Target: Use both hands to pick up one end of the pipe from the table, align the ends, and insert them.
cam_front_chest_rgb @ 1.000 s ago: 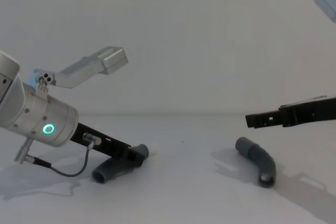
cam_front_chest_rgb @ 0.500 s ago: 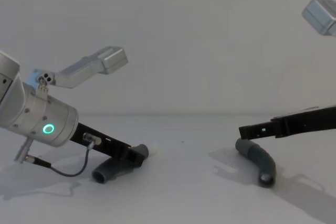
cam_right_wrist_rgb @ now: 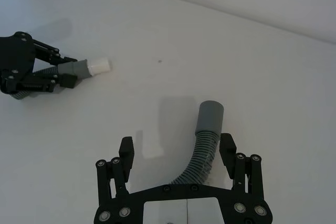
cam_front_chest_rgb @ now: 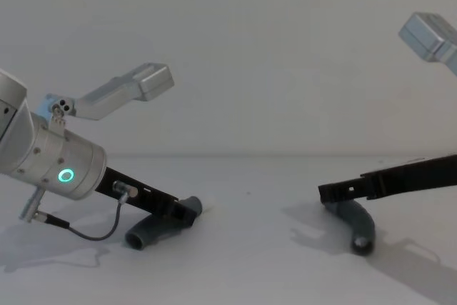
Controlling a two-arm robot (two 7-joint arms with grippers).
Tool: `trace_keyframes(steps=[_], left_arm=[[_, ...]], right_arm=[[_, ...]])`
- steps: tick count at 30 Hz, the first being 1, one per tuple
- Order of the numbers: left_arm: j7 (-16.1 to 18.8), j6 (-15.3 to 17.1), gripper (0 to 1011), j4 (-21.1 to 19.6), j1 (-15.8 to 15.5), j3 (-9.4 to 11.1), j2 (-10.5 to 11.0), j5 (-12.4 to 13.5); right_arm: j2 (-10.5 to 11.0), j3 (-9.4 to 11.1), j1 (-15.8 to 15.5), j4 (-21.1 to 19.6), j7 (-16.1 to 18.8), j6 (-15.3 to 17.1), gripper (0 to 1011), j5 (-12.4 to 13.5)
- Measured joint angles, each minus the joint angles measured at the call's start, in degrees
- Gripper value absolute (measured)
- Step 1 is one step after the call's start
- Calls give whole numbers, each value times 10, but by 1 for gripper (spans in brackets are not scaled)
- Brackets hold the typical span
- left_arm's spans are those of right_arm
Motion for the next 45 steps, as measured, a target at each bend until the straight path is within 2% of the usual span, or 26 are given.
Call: trace_keyframes(steps=[25, 45], left_arm=[[0, 0, 365, 0, 0, 0, 0, 0], [0, 0, 365, 0, 0, 0, 0, 0]], right_arm=[[-19, -1, 13, 42, 1, 14, 1001, -12], [-25, -3, 19, 58, 1, 27, 1000, -26]])
